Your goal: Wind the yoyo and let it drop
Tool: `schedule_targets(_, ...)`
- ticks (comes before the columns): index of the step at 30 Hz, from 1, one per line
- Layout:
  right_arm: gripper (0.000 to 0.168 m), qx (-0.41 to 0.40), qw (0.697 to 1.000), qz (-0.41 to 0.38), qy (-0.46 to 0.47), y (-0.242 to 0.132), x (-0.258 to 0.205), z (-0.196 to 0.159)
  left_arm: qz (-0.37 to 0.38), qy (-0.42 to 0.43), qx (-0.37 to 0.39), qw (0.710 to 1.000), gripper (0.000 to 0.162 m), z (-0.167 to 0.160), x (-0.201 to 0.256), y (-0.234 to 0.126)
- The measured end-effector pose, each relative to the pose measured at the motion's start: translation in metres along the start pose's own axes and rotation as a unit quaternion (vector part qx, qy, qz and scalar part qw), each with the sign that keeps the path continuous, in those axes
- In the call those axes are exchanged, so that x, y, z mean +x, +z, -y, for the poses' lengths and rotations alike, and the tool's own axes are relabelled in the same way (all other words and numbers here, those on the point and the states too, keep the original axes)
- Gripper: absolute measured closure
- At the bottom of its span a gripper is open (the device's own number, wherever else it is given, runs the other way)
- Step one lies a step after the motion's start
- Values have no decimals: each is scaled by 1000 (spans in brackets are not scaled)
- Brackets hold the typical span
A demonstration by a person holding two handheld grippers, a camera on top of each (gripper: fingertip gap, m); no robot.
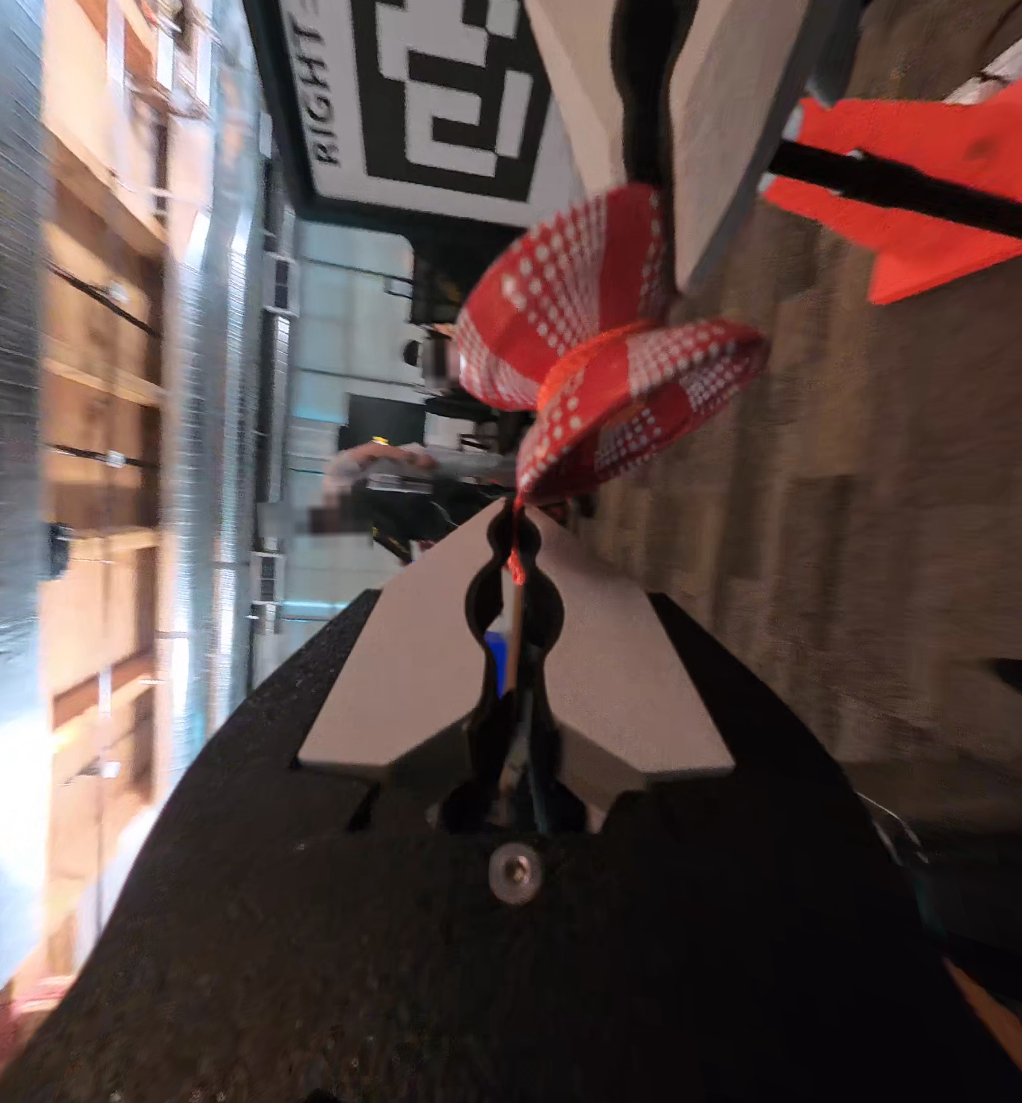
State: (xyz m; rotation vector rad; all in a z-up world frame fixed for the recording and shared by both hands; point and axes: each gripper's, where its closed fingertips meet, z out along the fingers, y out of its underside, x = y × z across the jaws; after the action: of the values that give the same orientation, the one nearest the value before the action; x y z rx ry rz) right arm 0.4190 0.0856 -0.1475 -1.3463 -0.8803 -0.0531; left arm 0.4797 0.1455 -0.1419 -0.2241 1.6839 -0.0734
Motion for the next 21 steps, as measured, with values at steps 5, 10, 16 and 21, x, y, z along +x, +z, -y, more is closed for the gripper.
schedule_targets(5,167,-68,986,-81,-131,2,9,-12,68,-5,36,997,162,16,-21,-9)
schedule_targets(10,167,-148,936,-173,-267,2,25,-15,81,-48,47,994,162,21,-31,-15)
schedule_targets(16,167,-186,880,-256,-354,0,41,-11,84,-150,75,982,162,35,-45,-29)
schedule_targets(21,167,-209,847,-290,-395,2,46,-9,95,-198,61,974,162,36,-48,-30)
